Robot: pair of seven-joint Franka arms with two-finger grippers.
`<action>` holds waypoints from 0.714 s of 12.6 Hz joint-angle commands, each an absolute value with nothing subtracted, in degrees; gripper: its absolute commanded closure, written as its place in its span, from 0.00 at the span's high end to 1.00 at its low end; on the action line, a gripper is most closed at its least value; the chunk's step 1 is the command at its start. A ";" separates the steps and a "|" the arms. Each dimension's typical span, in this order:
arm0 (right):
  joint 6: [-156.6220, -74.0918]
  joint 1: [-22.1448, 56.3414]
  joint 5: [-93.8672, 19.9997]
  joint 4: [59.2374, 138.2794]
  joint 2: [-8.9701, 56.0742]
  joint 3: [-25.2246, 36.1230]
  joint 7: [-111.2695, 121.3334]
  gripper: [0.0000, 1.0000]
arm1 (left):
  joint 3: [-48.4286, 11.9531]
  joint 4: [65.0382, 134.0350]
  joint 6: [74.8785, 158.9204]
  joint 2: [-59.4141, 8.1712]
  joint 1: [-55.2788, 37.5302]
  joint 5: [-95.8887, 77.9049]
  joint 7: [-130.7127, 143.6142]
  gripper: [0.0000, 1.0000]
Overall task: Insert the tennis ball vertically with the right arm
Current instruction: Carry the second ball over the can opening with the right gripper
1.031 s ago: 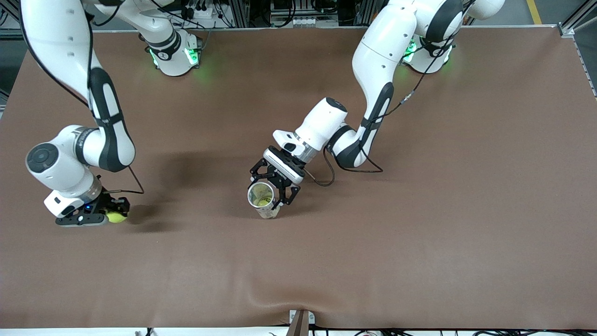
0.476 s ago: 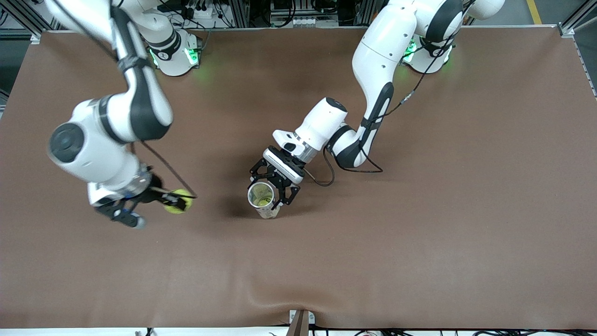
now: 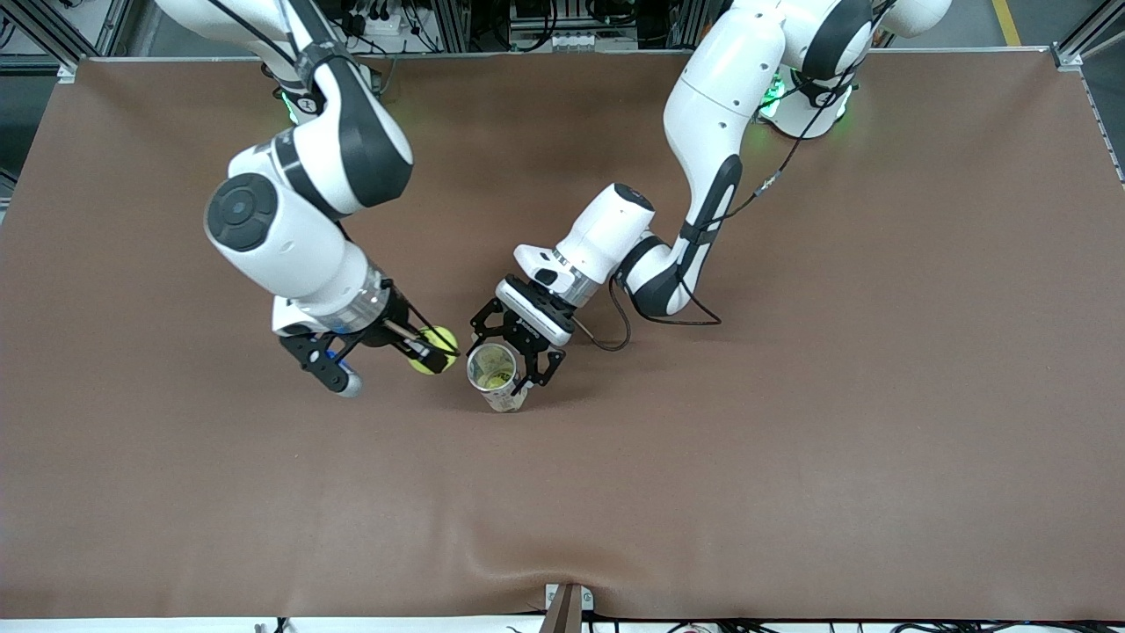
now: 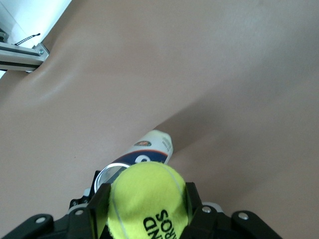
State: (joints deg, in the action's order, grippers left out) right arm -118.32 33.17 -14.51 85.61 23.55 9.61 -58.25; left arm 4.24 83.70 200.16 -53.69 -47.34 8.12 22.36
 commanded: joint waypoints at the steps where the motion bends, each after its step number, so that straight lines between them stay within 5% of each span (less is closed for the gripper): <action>1: -121.36 34.18 -15.21 84.20 25.22 8.53 -63.00 0.00 | 4.92 82.53 201.18 -54.58 -47.90 7.29 22.68 1.00; 9: -126.56 34.80 -14.77 82.71 28.83 6.94 -66.53 0.00 | 4.92 82.53 201.18 -54.58 -47.99 7.29 22.68 1.00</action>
State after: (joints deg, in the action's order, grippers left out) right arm -126.98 34.81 -14.51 84.69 27.78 7.02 -65.54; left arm 4.24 83.70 200.16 -53.69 -47.34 8.11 22.36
